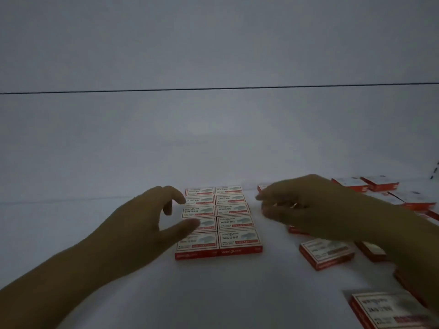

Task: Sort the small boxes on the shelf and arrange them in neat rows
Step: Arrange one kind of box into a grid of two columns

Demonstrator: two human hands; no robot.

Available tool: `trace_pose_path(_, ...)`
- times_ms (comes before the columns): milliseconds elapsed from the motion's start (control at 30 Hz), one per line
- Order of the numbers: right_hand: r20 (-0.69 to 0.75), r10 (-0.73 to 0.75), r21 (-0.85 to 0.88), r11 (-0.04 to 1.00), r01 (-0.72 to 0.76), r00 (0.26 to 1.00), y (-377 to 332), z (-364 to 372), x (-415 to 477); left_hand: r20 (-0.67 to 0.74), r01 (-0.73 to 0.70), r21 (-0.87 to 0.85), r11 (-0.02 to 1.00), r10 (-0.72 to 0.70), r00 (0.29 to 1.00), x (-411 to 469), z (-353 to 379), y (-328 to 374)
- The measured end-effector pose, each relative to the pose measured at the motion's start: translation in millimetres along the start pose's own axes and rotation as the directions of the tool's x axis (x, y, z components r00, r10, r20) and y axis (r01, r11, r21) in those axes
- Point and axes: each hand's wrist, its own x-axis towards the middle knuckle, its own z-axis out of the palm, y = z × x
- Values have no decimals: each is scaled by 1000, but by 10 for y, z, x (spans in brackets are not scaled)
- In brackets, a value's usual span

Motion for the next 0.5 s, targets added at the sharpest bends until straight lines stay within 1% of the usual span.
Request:
trace_pose_path(33, -54, -17, 80, 997, 22, 998, 67, -80, -28, 54, -25, 12, 1000, 24, 998, 27, -25, 72)
trace_pose_path(67, -139, -31, 148, 988, 52, 990, 135, -158, -63, 109, -55, 17, 998, 53, 993, 77, -36, 150)
trace_pose_path(100, -193, -12, 180, 983, 48, 981, 235, -270, -97, 154, -86, 12, 996, 83, 985, 150, -32, 229)
trace_pose_path(133, -226, 16, 195, 980, 29, 974, 364, -358, -115, 185, -111, 0, 994, 109, 977, 246, -11, 310)
trace_pose_path(167, -219, 68, 212, 977, -20, 973, 474, -440, -106, 205, -137, -14, 990, 137, 969, 362, 30, 395)
trace_pose_path(233, -221, 112, 160, 984, -77, 969, 771, -441, 15, 221, -198, -45, 979, 203, 954, 657, 160, 574)
trace_pose_path(300, -195, 163, 9, 986, -165, 967, 1048, -363, 188, 232, -230, -63, 971, 239, 943, 1011, 341, 763)
trace_pose_path(367, -148, 213, -74, 971, -226, 966, 1282, -230, 355, 240, -245, -51, 968, 250, 938, 1376, 543, 921)
trace_pose_path(433, -95, 249, -108, 960, -259, 964, 1446, -87, 468, 280, -262, 24, 965, 245, 928, 1674, 751, 1021)
trace_pose_path(500, -58, 247, -156, 955, -253, 967, 1576, 52, 552, 323, -277, 115, 954, 227, 919, 1865, 968, 1063)
